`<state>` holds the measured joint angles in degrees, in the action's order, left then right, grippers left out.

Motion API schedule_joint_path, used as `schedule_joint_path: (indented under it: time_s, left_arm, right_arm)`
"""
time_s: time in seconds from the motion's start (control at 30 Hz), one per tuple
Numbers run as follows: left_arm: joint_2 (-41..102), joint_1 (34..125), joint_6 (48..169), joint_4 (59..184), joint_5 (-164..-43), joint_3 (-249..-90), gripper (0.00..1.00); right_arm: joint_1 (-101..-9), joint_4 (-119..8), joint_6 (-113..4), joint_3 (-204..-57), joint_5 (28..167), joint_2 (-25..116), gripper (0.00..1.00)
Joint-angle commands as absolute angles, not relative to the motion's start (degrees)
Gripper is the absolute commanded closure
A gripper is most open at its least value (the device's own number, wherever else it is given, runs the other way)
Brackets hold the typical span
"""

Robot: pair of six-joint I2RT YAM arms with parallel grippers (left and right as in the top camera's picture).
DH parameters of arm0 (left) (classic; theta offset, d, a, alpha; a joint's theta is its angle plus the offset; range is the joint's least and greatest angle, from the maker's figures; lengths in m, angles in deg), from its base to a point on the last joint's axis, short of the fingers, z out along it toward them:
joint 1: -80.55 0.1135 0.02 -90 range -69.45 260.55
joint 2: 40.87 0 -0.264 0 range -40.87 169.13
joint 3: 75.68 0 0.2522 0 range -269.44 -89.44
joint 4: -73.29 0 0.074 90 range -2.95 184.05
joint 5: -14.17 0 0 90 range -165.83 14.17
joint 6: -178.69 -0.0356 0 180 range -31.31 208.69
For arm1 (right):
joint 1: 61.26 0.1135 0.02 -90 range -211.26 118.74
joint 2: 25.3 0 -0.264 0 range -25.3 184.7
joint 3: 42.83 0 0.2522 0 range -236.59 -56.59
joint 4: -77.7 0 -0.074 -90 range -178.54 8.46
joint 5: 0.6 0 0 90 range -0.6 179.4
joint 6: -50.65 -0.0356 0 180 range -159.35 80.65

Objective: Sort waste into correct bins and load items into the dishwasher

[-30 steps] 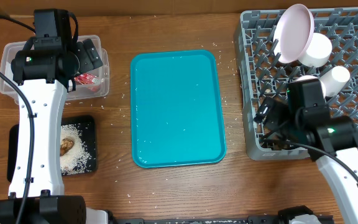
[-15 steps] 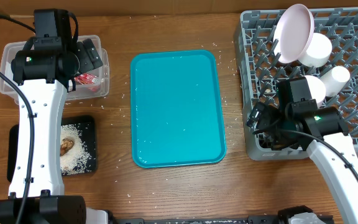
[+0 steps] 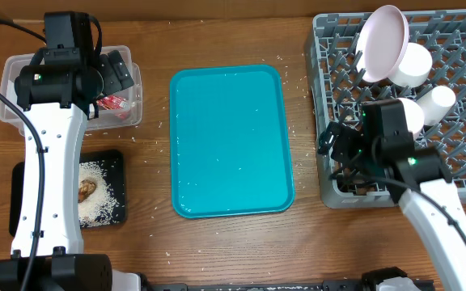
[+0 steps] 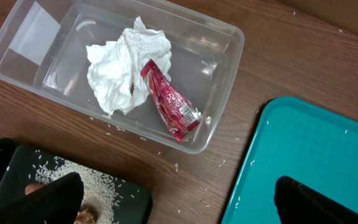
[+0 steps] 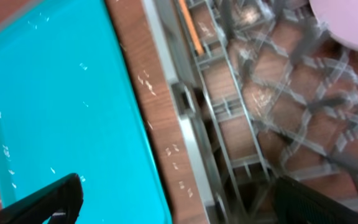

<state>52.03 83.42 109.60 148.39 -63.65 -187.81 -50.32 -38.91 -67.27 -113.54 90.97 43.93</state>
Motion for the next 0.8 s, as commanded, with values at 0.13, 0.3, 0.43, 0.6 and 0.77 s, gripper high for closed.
schedule_joint_path:
  time_s: [0.13, 0.3, 0.43, 0.6, 0.77]
  left_arm:
    - [51.7, 83.4, 110.1, 148.3, -63.8, -188.6, 0.00]
    - [51.7, 83.4, 110.1, 148.3, -63.8, -188.6, 0.00]
    - [51.7, 83.4, 110.1, 148.3, -63.8, -188.6, 0.00]
    - [51.7, 83.4, 110.1, 148.3, -63.8, -188.6, 0.00]
    - [51.7, 83.4, 110.1, 148.3, -63.8, -188.6, 0.00]
  right_arm:
    - [-50.0, -53.7, -63.7, -97.4, 92.1, 27.7, 0.00]
    - [-50.0, -65.0, -60.1, -85.5, 93.6, 17.9, 0.00]
    - [-50.1, -72.7, -58.7, -77.7, 93.6, 8.9, 0.00]
    - [-51.0, -76.0, -57.0, -71.4, 93.3, -1.9, 0.00]
    - [-51.8, -81.2, -56.9, -63.5, 92.1, -12.6, 0.00]
